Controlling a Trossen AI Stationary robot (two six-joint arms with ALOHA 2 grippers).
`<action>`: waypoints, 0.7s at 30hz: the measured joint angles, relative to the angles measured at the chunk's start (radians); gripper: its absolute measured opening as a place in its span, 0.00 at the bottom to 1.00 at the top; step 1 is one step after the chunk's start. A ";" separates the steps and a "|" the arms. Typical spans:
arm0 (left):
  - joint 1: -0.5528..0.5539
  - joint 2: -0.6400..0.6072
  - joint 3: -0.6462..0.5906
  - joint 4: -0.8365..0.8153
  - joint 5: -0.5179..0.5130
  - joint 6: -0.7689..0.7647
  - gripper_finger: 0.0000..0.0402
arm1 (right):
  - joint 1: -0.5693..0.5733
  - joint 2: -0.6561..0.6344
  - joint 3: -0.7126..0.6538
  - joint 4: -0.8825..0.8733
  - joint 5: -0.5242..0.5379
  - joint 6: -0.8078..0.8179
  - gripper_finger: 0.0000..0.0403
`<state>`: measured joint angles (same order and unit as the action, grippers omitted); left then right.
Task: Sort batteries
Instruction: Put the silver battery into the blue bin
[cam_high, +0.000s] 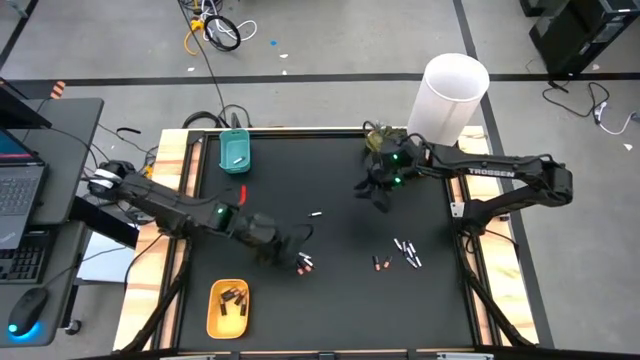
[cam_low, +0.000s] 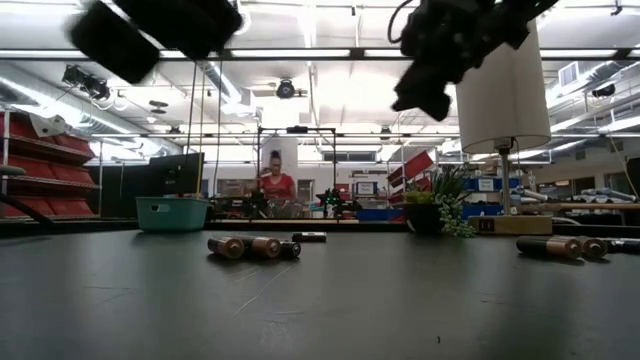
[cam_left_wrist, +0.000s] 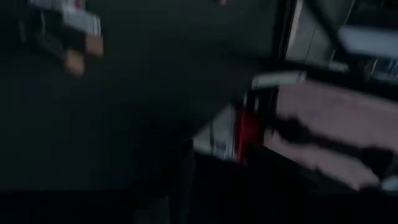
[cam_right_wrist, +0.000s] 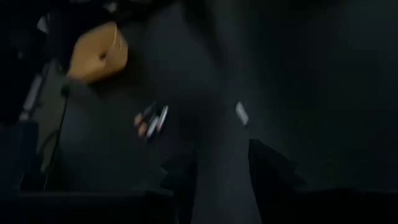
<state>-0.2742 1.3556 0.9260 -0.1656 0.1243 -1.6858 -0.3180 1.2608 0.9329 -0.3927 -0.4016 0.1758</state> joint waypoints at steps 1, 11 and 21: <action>0.019 0.013 0.000 0.020 -0.019 0.013 0.40 | 0.014 -0.017 0.000 -0.034 0.013 -0.003 0.31; 0.164 0.234 0.120 0.080 -0.050 0.302 0.40 | 0.135 -0.284 0.000 -0.398 0.169 0.093 0.28; 0.291 0.416 0.389 0.004 0.179 0.781 0.40 | 0.281 -0.373 0.000 -0.532 0.551 0.496 0.28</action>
<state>0.0173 1.7720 1.3151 -0.1612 0.3030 -0.9052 -0.0368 0.8877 0.9333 -0.9246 0.1490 0.6718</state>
